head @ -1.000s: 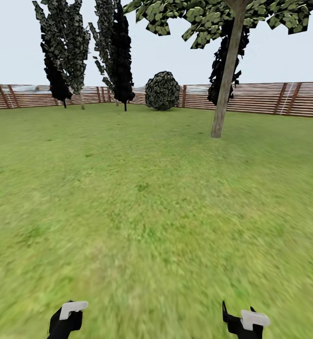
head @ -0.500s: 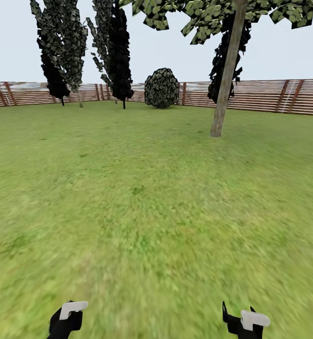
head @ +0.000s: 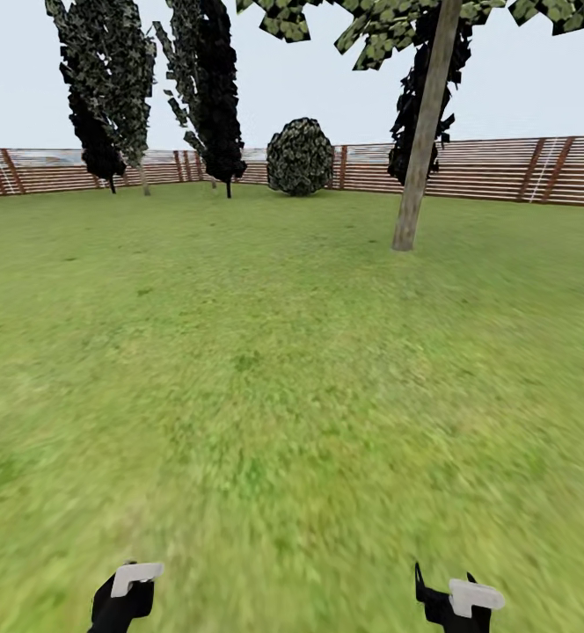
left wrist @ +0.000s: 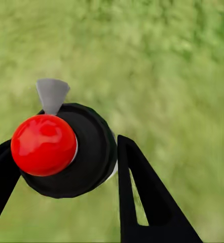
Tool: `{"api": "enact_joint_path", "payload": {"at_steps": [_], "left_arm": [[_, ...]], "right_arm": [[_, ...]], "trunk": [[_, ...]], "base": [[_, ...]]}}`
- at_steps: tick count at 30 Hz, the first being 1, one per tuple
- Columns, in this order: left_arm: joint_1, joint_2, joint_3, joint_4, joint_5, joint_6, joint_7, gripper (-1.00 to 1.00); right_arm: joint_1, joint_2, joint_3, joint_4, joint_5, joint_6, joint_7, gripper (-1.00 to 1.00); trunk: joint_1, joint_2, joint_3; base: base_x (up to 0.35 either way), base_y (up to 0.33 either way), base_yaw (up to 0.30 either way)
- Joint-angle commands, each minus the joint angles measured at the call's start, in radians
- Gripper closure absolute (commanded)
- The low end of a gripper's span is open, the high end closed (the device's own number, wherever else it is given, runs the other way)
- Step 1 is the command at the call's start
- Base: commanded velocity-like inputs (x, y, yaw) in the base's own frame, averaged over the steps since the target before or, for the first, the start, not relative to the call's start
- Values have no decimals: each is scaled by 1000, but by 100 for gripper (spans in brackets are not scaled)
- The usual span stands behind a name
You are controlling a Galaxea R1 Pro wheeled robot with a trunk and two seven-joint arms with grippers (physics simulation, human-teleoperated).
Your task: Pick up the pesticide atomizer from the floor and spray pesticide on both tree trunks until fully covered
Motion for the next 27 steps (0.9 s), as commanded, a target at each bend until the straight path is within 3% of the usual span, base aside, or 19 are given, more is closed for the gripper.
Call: {"api": "enact_joint_path", "payload": {"at_steps": [1,27], "left_arm": [[-1,-1,6,1,-11,-4,1,100],[-1,-1,6,1,-11,-4,1,100]], "right_arm": [[-1,0,0,1,0,-3,-2,-100],[-1,0,0,1,0,-3,-2,-100]], "trunk": [[0,0,-1],[0,0,-24]], "base": [[283,-143,0],[286,-134,0]]}}
